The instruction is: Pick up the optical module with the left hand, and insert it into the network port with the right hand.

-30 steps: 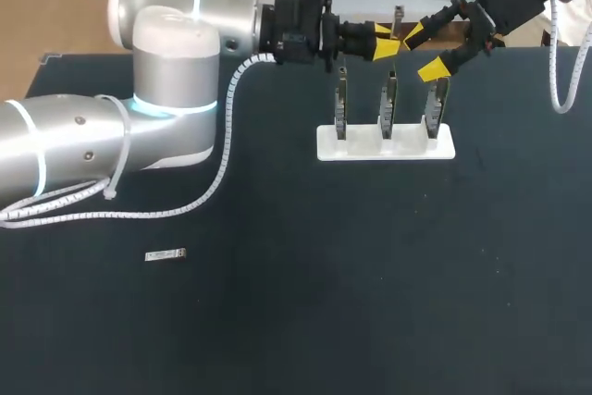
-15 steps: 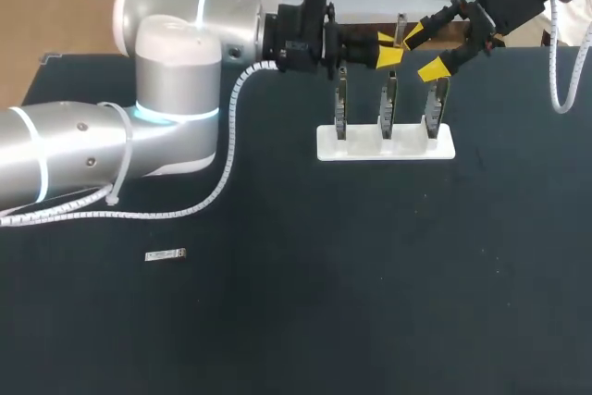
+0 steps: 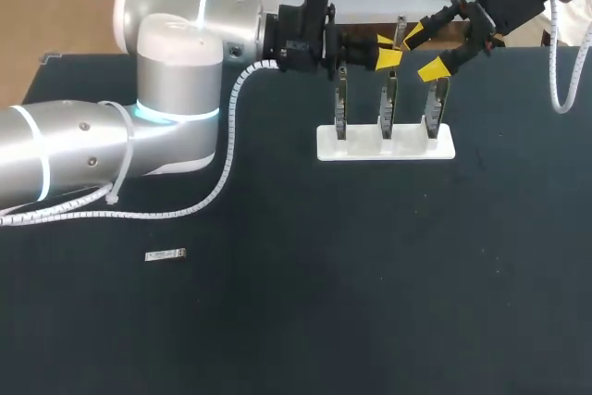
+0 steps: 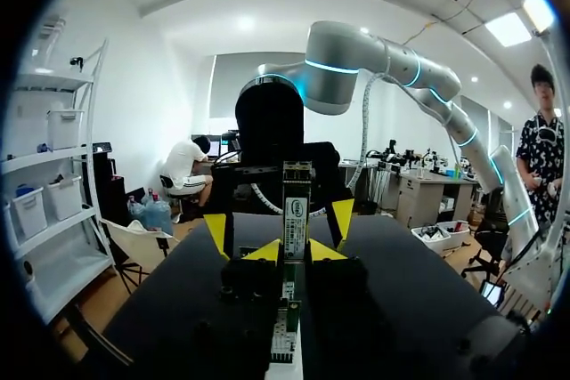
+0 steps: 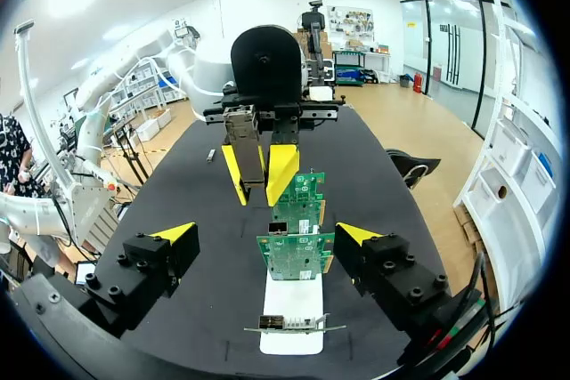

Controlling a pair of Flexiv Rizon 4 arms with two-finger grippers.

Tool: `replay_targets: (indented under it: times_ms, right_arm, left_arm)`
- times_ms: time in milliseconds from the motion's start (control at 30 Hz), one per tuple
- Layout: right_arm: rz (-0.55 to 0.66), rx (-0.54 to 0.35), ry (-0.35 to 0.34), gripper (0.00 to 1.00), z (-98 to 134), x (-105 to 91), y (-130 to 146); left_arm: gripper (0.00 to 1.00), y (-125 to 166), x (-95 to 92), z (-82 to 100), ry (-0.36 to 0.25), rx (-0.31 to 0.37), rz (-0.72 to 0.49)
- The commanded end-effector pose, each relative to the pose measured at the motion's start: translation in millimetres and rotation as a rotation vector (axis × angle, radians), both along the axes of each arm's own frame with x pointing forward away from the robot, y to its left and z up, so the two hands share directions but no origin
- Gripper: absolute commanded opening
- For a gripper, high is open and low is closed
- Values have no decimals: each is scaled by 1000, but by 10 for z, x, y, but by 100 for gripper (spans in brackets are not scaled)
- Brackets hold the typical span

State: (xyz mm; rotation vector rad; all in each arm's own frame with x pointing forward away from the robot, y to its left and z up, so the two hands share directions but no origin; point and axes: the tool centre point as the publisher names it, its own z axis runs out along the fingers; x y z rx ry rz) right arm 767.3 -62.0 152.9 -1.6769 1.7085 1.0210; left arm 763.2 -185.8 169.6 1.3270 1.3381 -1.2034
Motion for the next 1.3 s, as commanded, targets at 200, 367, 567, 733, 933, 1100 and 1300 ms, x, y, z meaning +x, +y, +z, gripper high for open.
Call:
replay_targets:
  times_ms: [200,367,567,733,933,1100,1300]
  right_arm:
    - [2,1,1,100,-5,15,1]
    - [2,1,1,100,-5,15,1]
    - [2,1,1,100,-5,15,1]
    - [2,1,1,100,-5,15,1]
    - [2,1,1,100,-5,15,1]
    - [2,1,1,100,-5,15,1]
    - [2,1,1,100,-5,15,1]
  left_arm:
    - [0,-45,47,-18,3,11,-5]
    - [0,-59,51,-24,1,4,5]
    - [0,-38,58,-24,-2,18,29]
    - [0,-31,52,-31,3,28,39]
    - [0,-31,32,-46,13,42,45]
    - [0,-32,29,-51,15,41,50]
    - [0,-40,24,-54,15,42,50]
